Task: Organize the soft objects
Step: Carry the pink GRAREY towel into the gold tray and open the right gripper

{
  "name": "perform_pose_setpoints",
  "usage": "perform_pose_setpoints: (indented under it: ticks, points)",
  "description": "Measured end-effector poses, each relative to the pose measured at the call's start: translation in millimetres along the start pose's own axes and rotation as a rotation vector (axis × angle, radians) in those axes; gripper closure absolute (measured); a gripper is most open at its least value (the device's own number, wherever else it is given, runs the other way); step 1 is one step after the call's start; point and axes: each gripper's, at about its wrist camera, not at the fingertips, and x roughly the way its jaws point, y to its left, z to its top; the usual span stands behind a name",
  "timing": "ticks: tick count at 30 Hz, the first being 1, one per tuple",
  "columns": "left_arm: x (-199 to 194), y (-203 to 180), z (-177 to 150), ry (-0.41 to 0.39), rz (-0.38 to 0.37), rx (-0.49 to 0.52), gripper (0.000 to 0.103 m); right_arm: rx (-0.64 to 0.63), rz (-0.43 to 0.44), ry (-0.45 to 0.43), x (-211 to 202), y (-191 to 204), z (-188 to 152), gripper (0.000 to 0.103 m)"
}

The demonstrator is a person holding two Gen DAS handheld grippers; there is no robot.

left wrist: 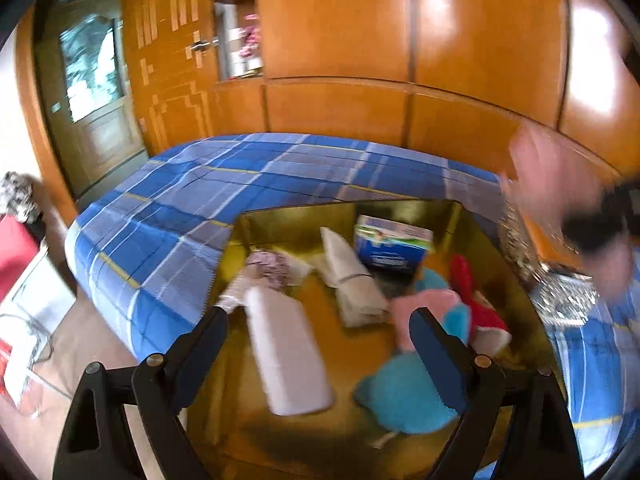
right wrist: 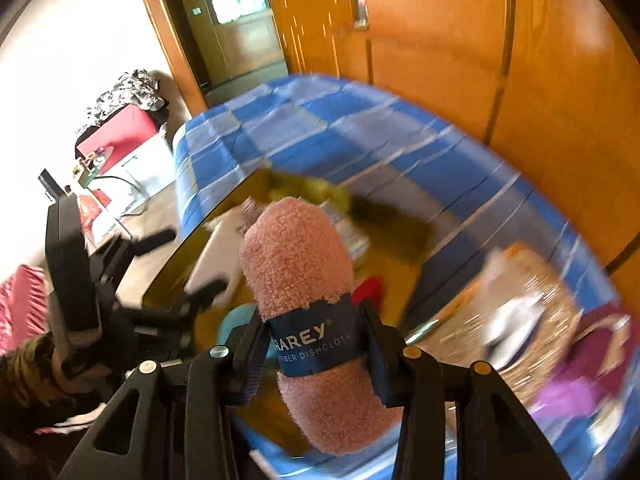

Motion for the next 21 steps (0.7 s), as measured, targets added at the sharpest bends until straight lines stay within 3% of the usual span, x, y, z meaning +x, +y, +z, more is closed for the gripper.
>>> perform_pose_setpoints:
  ticks: [3, 11, 16, 21]
  points:
    - [1.4, 14.4, 1.7, -0.003, 0.027, -0.039, 0.011, 0.068, 0.005, 0.036, 21.8, 2.3, -5.5, 0.060]
    - [8.8, 14.2, -2.0, 0.018, 0.018, -0.041, 0.010, 0.150, -0.178, 0.058, 74.9, -16.7, -9.5, 0.059]
    - [10.1, 11.8, -3.1, 0.019, 0.024, -0.038, 0.007, 0.102, -0.174, 0.009, 77.3, -2.1, 0.9, 0.045]
    - [6.2, 13.9, -1.7, 0.004, 0.036, -0.043, 0.007, 0.081, -0.190, -0.035, 66.5, 3.6, 0.0, 0.044]
